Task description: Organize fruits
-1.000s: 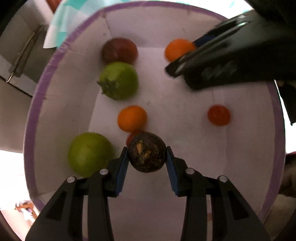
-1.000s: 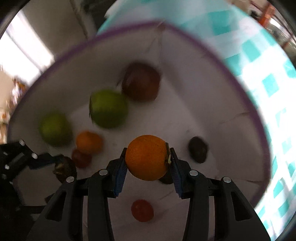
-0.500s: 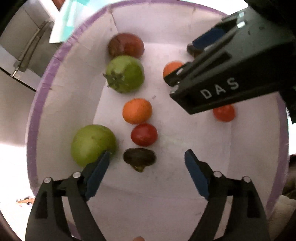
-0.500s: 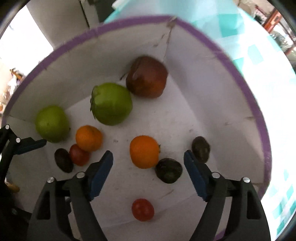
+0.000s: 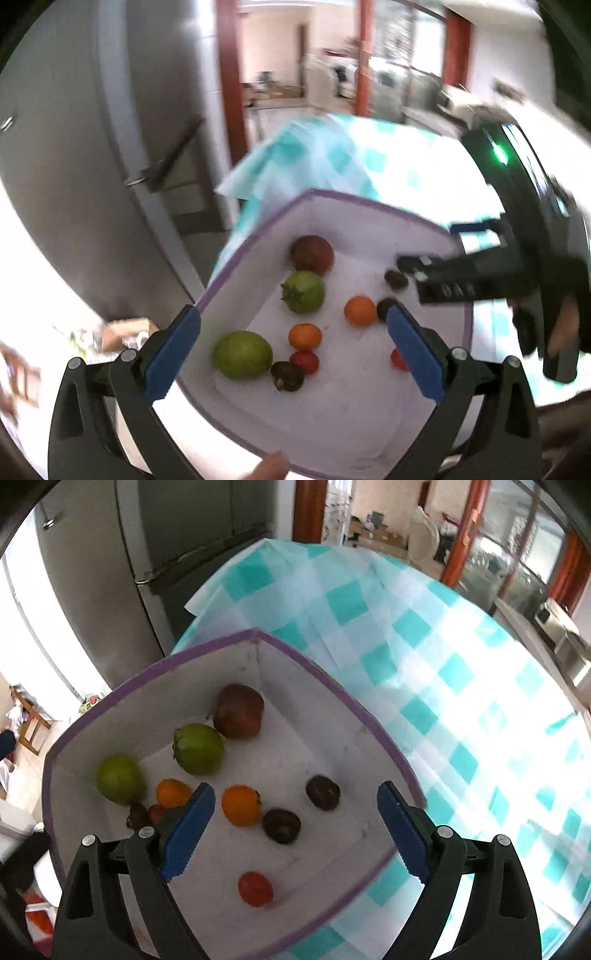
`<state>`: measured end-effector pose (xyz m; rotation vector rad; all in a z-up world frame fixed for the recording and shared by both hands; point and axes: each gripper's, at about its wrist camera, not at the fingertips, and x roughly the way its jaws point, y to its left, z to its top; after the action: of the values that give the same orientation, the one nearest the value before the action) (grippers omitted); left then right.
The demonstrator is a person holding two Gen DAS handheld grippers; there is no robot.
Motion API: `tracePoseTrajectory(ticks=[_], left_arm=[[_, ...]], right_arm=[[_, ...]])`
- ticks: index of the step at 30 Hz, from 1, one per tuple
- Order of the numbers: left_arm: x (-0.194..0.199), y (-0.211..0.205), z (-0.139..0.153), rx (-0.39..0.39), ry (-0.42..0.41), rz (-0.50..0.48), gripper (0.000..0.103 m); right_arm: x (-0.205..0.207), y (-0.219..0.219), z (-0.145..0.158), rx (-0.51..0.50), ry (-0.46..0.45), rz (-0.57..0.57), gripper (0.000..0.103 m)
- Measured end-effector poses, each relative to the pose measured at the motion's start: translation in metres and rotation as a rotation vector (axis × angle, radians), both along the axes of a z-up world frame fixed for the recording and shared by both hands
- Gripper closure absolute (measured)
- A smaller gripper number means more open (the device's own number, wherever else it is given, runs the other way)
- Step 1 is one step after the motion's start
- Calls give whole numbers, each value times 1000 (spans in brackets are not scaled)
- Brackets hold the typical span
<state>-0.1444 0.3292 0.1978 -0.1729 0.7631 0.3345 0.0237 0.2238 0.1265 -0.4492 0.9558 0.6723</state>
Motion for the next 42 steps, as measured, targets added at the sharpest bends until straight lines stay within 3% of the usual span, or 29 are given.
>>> tracePoseTrajectory(ticks=[3, 8, 10, 16, 42], left_arm=[[8, 6, -10, -50, 92, 50, 2], [24, 2, -53, -104, 338, 84, 2], [23, 2, -64, -117, 377, 92, 2], [30, 13, -74, -142, 401, 103, 2], [61, 28, -103, -164, 472, 14, 2]], right_arm=[[0, -4, -9, -17, 59, 9, 16], [-15, 3, -26, -111, 46, 83, 16], [-16, 5, -32, -143, 40, 99, 16], [-15, 11, -45, -189, 52, 120, 16], [-4, 32, -73, -219, 146, 86, 16]])
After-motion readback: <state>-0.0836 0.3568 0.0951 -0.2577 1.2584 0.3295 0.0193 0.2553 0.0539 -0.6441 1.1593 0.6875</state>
